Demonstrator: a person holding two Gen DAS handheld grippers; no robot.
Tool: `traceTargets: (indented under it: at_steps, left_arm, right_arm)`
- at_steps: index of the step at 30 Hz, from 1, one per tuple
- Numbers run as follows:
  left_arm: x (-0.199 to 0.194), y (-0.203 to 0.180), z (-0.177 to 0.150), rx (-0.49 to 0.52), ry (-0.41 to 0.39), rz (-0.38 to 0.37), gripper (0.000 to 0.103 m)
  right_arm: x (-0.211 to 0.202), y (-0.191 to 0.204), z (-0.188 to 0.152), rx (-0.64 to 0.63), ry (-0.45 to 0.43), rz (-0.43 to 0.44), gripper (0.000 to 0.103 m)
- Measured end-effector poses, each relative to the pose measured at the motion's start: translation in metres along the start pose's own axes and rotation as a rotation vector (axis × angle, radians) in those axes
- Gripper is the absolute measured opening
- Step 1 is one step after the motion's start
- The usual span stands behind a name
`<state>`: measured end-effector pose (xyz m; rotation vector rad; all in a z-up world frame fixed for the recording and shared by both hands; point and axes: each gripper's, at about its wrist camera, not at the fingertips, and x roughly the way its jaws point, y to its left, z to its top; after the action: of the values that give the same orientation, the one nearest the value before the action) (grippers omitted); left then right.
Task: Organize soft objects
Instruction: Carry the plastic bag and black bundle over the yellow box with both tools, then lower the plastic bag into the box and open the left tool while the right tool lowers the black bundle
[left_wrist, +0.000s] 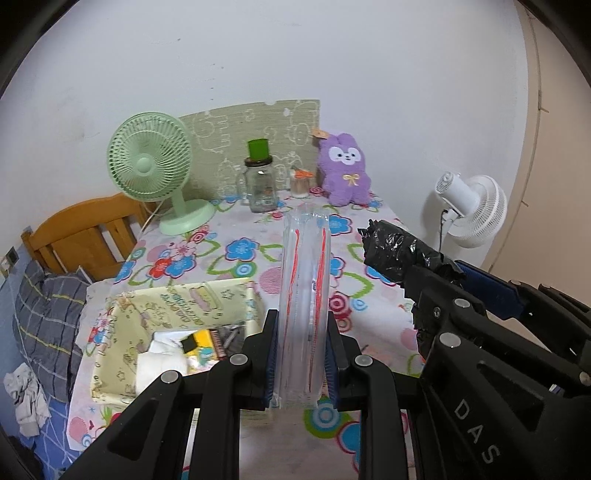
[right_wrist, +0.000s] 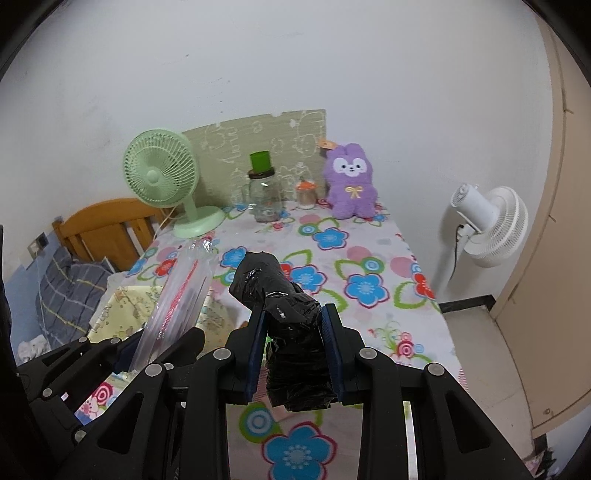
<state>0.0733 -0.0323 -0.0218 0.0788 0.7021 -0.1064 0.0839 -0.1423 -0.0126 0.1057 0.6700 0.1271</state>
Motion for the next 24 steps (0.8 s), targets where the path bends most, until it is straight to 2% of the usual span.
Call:
traceTargets:
  at_steps: [24]
  left_arm:
    - [0.029, 0.088, -0.010, -0.086, 0.042, 0.078, 0.021]
  right_arm:
    - [0.059, 0.084, 0.002, -0.062, 0.072, 0.100, 0.034]
